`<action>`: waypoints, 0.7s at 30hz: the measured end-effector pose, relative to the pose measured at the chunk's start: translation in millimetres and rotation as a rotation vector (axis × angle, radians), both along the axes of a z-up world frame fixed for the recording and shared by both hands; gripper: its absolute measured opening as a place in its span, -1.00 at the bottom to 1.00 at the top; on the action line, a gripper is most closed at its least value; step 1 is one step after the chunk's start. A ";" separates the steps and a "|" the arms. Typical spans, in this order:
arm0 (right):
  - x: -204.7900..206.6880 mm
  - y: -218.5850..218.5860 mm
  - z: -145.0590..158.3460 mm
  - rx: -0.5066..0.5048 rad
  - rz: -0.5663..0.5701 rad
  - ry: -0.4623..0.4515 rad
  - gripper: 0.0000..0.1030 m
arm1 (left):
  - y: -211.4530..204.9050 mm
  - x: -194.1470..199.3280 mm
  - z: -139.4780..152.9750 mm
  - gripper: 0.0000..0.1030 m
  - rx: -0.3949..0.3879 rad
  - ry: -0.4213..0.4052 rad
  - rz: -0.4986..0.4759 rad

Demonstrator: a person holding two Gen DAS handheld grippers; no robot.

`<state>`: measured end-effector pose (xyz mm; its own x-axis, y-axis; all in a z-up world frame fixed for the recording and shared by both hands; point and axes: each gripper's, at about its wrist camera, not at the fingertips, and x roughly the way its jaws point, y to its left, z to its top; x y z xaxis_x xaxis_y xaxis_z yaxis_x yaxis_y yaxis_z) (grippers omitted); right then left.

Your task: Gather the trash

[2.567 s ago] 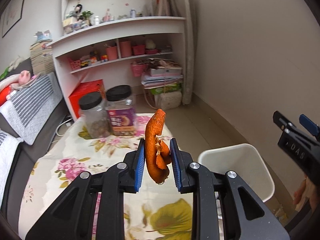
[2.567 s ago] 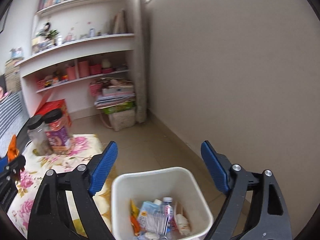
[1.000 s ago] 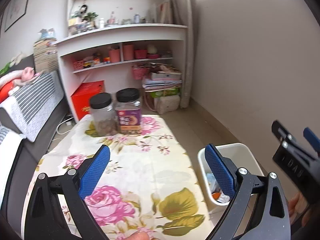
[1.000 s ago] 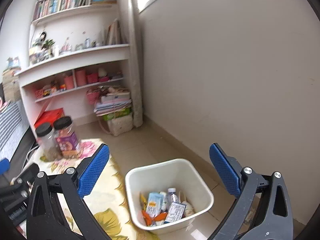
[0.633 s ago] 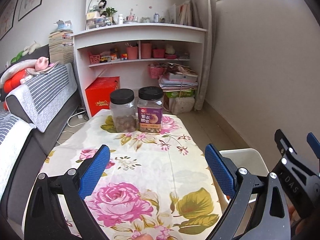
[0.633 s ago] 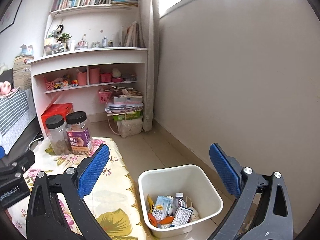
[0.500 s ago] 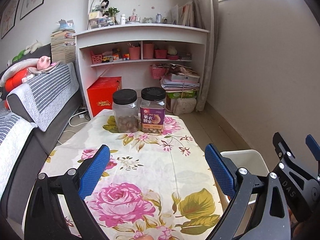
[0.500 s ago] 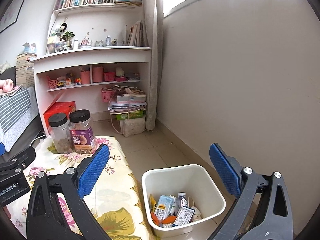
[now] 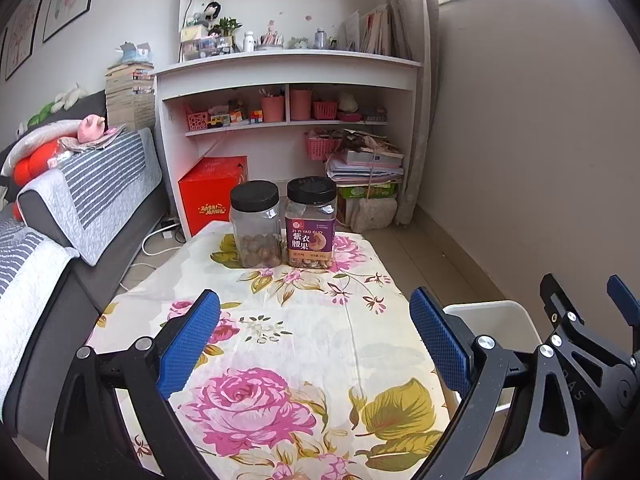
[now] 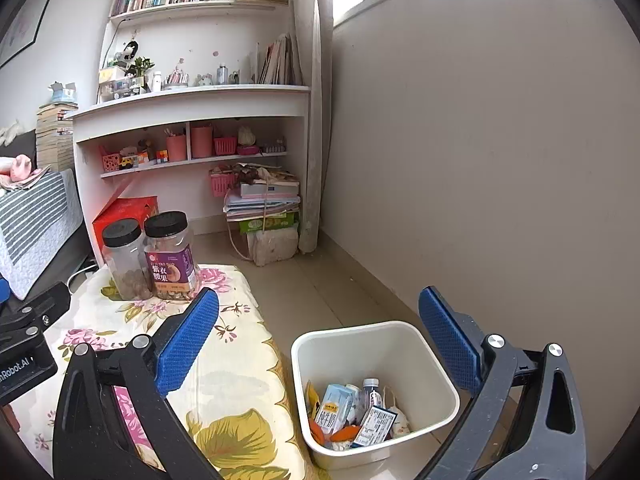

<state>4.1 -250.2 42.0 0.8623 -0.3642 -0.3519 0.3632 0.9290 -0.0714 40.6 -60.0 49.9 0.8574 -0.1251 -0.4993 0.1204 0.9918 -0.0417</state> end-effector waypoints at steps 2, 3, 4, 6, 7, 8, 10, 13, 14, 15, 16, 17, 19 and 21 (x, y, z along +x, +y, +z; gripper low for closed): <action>2.0 -2.0 -0.8 0.005 0.000 0.006 0.86 | -0.4 -0.8 -0.1 0.80 0.003 -0.005 -0.003; 2.4 -2.3 -1.4 0.006 0.000 0.008 0.86 | -1.0 -0.7 0.0 0.80 0.004 -0.008 -0.004; 2.6 -2.8 -2.0 0.007 0.000 0.010 0.86 | -1.1 -0.5 -0.4 0.80 0.006 -0.008 -0.006; 3.3 -3.6 -3.2 0.010 0.002 0.015 0.86 | -1.7 0.7 -1.3 0.80 0.011 -0.005 -0.008; 3.6 -4.1 -3.6 0.011 0.002 0.017 0.86 | -1.8 1.1 -1.9 0.80 0.011 -0.003 -0.009; 4.2 -5.0 -3.9 0.013 0.002 0.020 0.86 | -2.6 1.4 -2.4 0.80 0.011 -0.001 -0.011; 4.7 -6.7 -5.2 0.020 0.002 0.025 0.86 | -2.2 2.4 -3.4 0.80 0.003 0.003 -0.012; 4.9 -8.2 -5.4 0.024 0.000 0.028 0.86 | -2.1 3.0 -4.5 0.80 -0.005 0.001 -0.021; 5.2 -8.5 -5.6 0.026 -0.001 0.029 0.86 | -2.5 3.3 -5.1 0.80 -0.004 0.000 -0.025; 5.8 -9.8 -5.9 0.029 0.000 0.030 0.86 | -2.7 3.2 -5.8 0.80 -0.004 0.001 -0.028; 5.9 -10.1 -6.1 0.032 -0.001 0.031 0.86 | -3.1 3.4 -6.7 0.80 -0.007 0.003 -0.032; 5.8 -10.0 -6.2 0.034 -0.002 0.031 0.86 | -3.4 3.7 -7.5 0.79 -0.009 0.008 -0.037; 5.2 -10.3 -6.2 0.036 -0.004 0.031 0.86 | -5.0 4.0 -9.7 0.78 -0.008 0.014 -0.045; 5.3 -10.4 -6.6 0.036 -0.005 0.031 0.86 | -5.8 3.8 -10.1 0.78 -0.005 0.013 -0.047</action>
